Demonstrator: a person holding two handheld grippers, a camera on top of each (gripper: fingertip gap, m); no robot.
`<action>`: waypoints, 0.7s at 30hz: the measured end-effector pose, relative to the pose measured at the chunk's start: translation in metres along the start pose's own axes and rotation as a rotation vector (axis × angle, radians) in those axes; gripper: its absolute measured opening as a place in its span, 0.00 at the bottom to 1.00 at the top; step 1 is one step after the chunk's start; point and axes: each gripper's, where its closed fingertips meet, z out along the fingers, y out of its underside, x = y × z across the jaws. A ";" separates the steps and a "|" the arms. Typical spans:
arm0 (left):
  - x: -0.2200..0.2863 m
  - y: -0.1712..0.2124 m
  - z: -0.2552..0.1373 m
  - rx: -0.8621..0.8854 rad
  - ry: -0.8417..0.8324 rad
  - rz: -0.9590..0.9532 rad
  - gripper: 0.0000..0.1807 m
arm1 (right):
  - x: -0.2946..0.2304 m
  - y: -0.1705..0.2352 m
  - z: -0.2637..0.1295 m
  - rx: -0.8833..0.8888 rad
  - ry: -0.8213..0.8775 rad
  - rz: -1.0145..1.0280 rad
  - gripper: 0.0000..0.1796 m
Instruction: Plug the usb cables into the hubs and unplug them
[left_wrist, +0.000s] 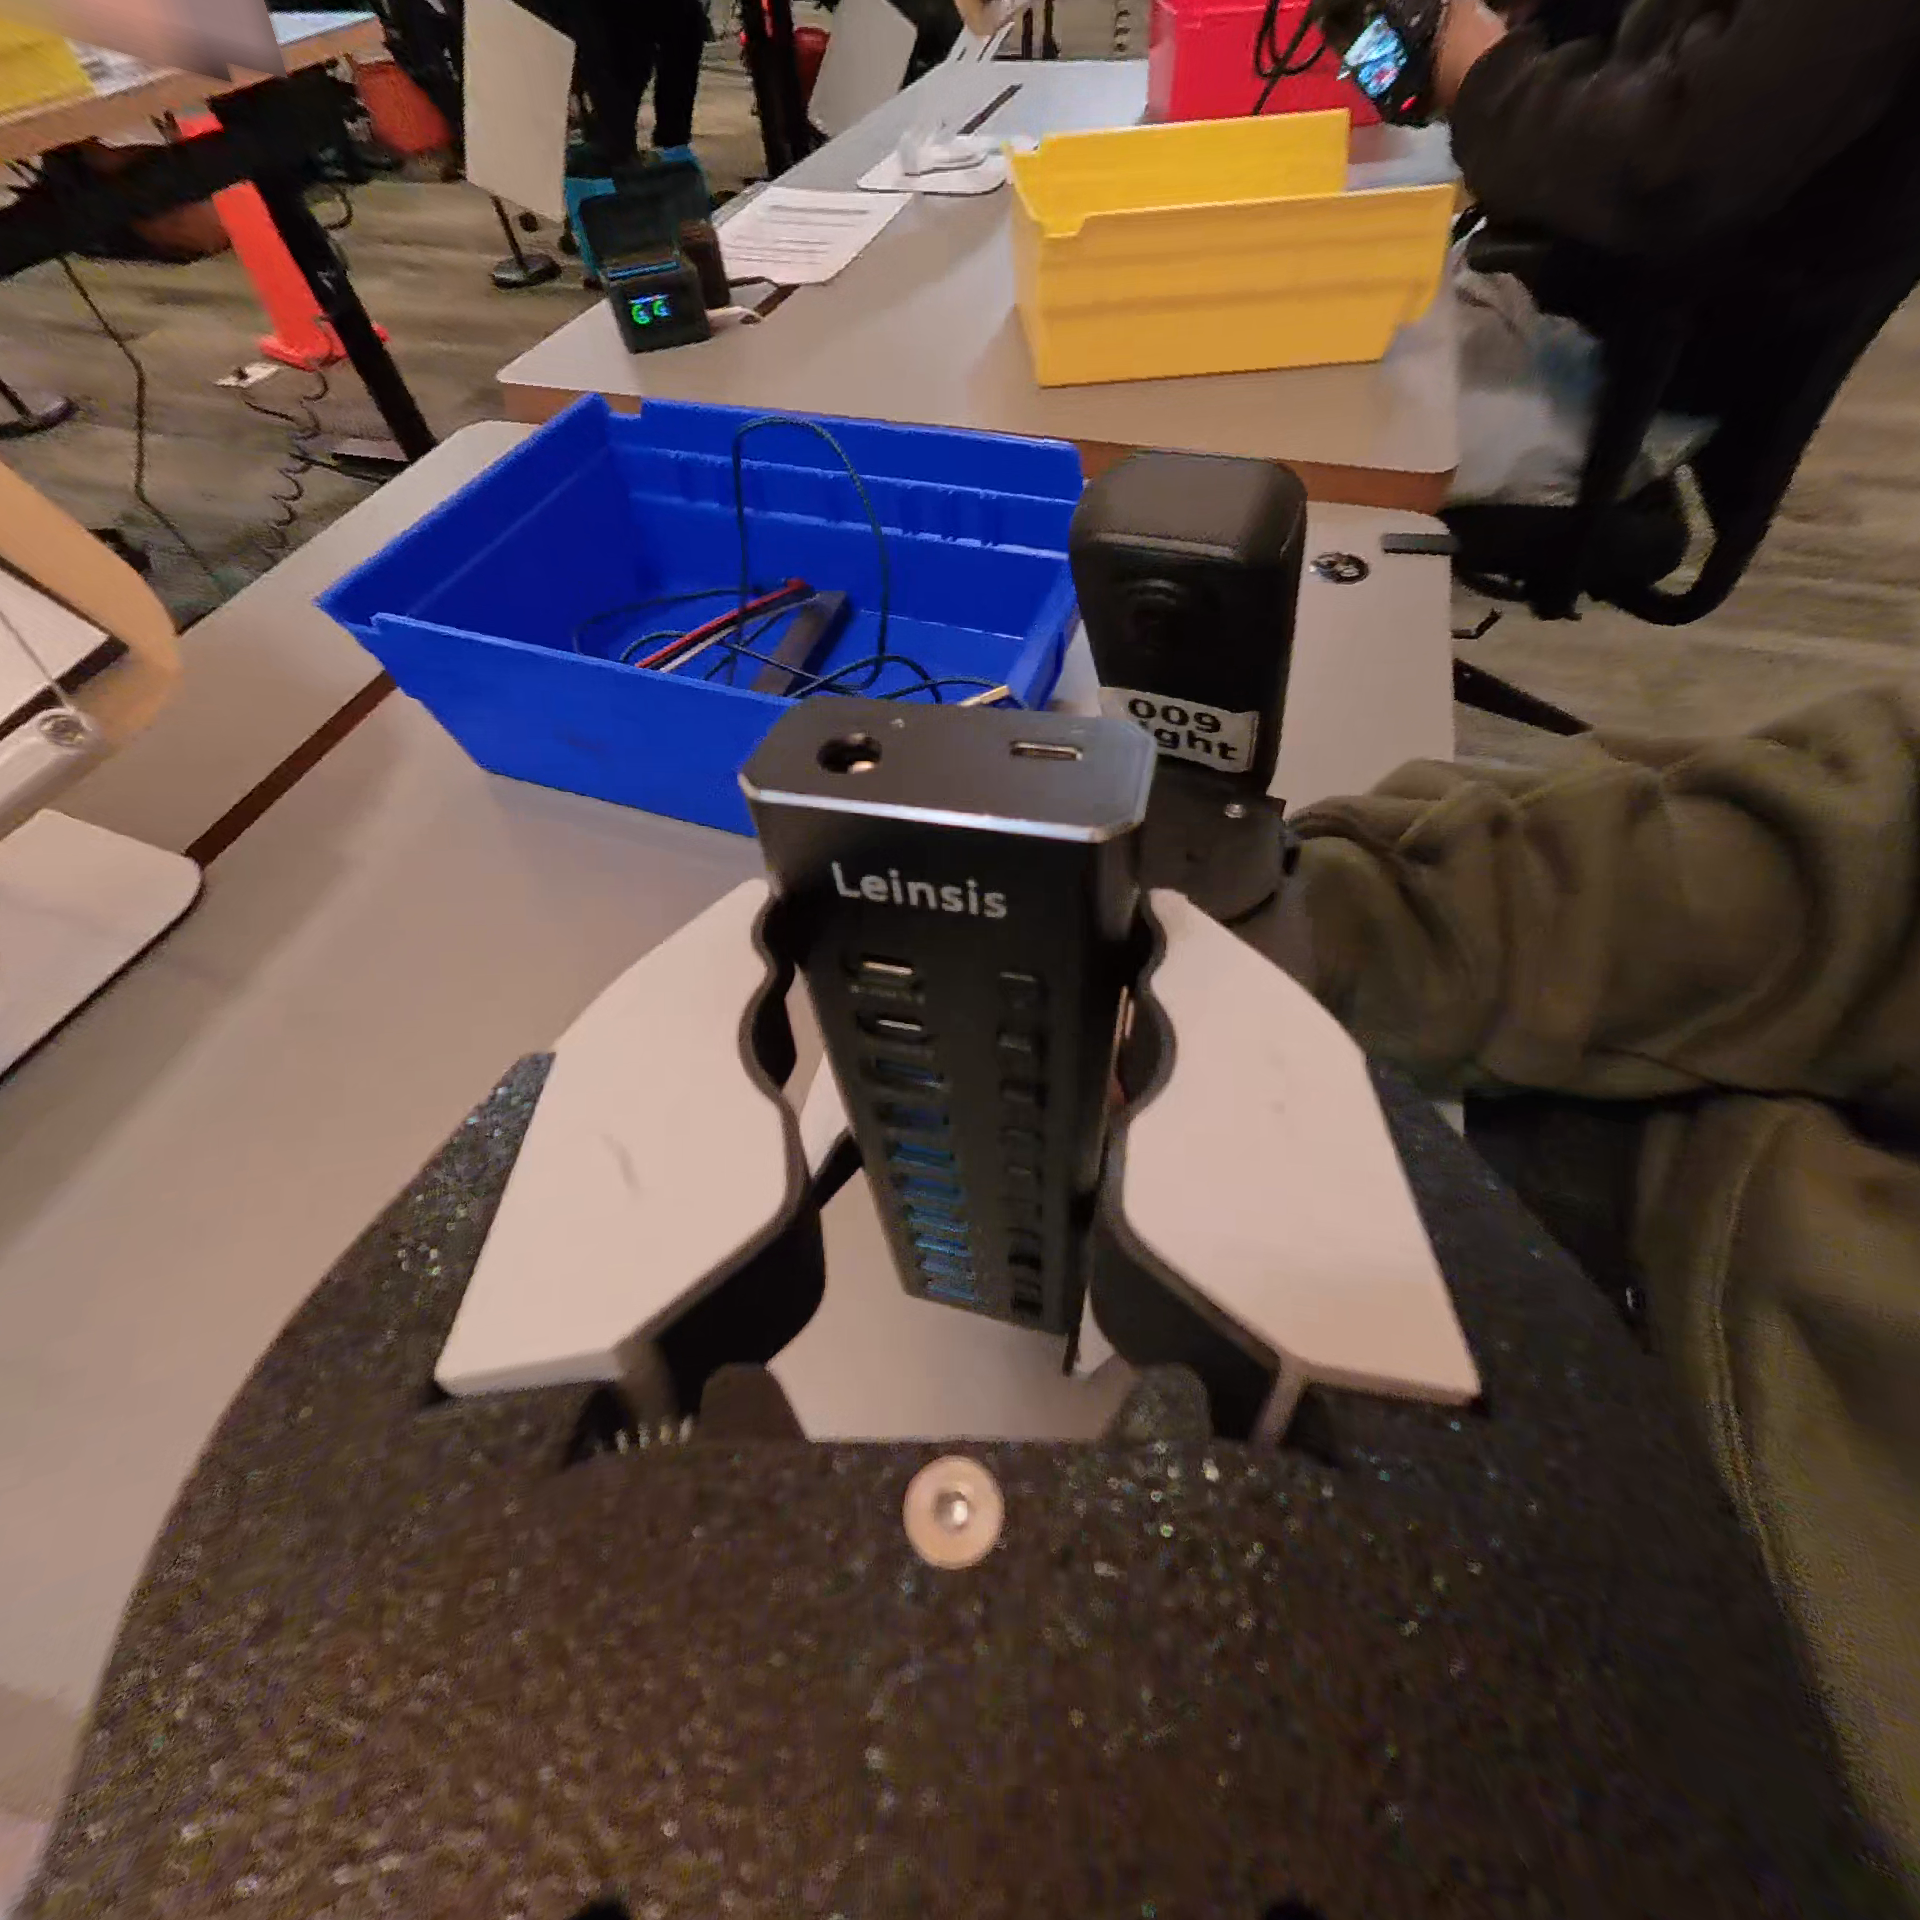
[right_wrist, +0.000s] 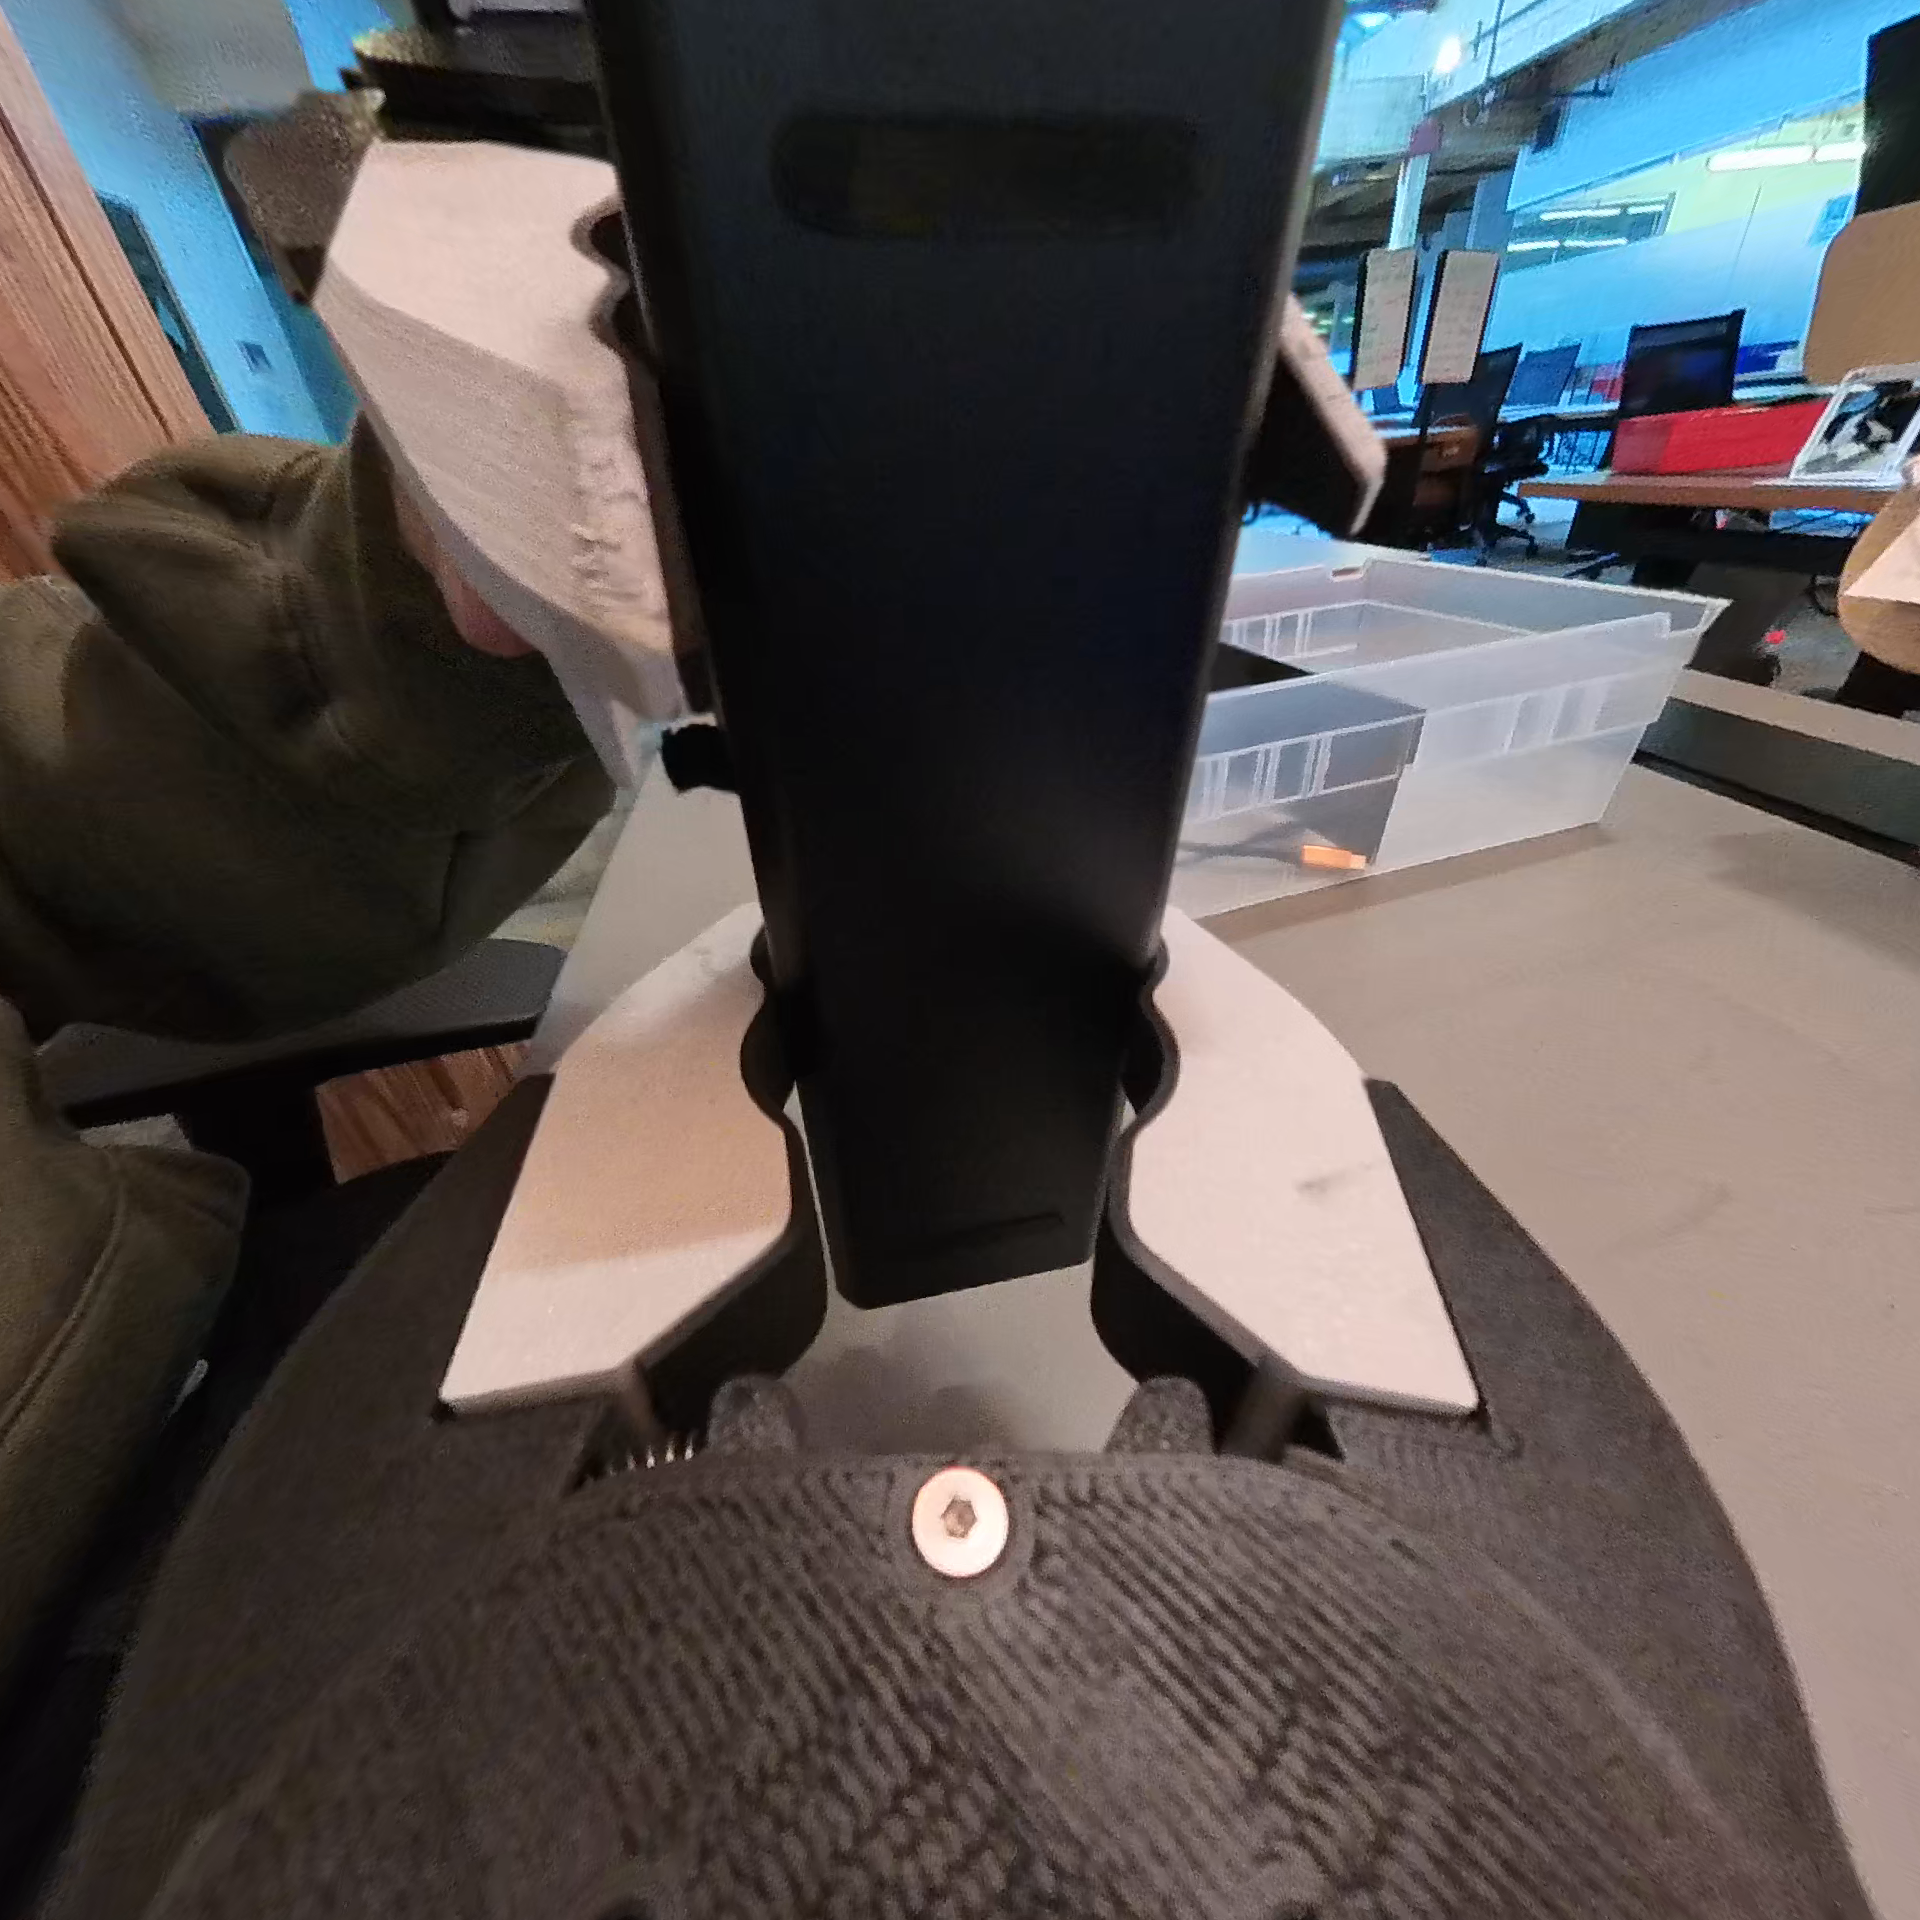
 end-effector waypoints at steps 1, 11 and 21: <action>0.001 0.001 -0.001 0.009 0.024 0.004 0.34 | 0.000 0.001 0.000 -0.007 0.001 -0.008 0.35; 0.004 0.008 -0.005 0.063 0.093 -0.001 0.33 | -0.003 -0.009 0.002 0.048 0.018 -0.020 0.35; 0.001 0.015 -0.009 0.025 0.076 -0.019 0.34 | 0.001 -0.005 0.004 0.036 0.058 -0.032 0.34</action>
